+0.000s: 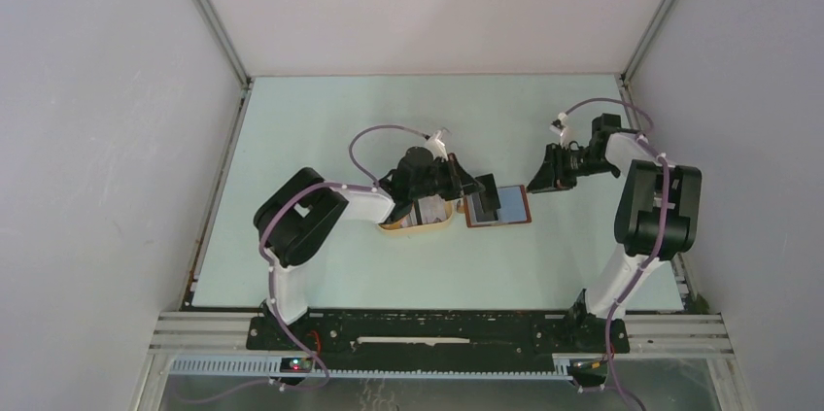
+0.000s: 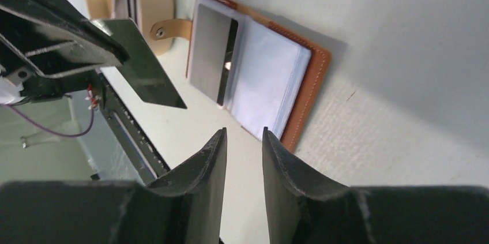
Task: Put the credit cards into the card holder
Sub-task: Insert the credit card into the card holder.
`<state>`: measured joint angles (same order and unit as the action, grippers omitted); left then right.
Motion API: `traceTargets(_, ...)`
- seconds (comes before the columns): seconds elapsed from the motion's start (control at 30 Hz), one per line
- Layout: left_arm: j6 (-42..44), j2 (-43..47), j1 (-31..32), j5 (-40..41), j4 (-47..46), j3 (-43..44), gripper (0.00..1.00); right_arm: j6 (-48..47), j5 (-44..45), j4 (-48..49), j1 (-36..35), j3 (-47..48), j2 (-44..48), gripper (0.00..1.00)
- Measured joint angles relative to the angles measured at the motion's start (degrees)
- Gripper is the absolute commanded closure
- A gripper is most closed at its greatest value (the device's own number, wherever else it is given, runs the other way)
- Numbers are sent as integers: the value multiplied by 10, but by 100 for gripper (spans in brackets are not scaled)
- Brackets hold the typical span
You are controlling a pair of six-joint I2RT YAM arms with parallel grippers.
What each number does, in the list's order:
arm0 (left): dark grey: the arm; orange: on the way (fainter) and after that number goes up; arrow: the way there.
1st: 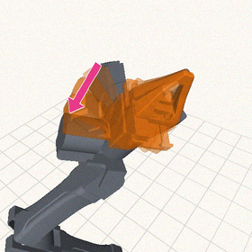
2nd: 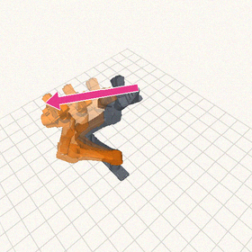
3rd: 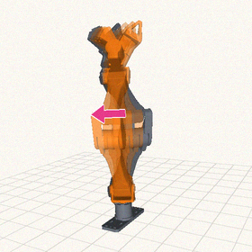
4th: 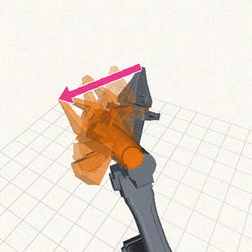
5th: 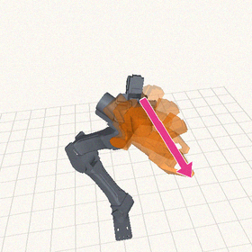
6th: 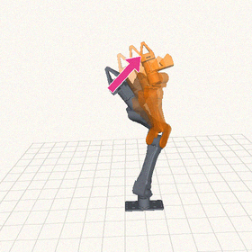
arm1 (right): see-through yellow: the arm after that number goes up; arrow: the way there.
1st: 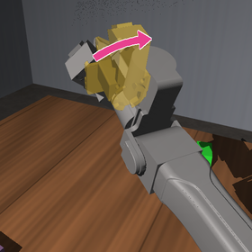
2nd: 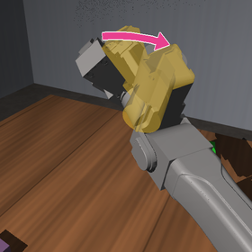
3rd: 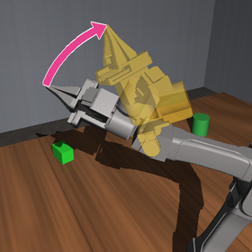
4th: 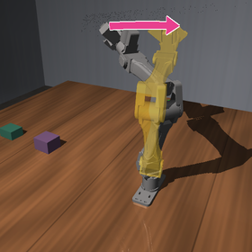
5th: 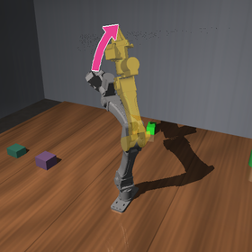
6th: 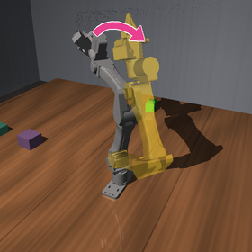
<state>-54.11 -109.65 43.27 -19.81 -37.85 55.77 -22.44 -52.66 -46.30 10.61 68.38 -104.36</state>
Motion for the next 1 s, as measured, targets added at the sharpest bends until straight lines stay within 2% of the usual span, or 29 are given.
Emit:
traceTargets(0.5, 4, -52, 13, 63, 74, 42, 100, 58, 127, 50, -70, 0, -41, 60)
traceTargets(1.0, 12, -72, 19, 77, 103, 70, 100, 61, 173, 33, -89, 21, -66, 69)
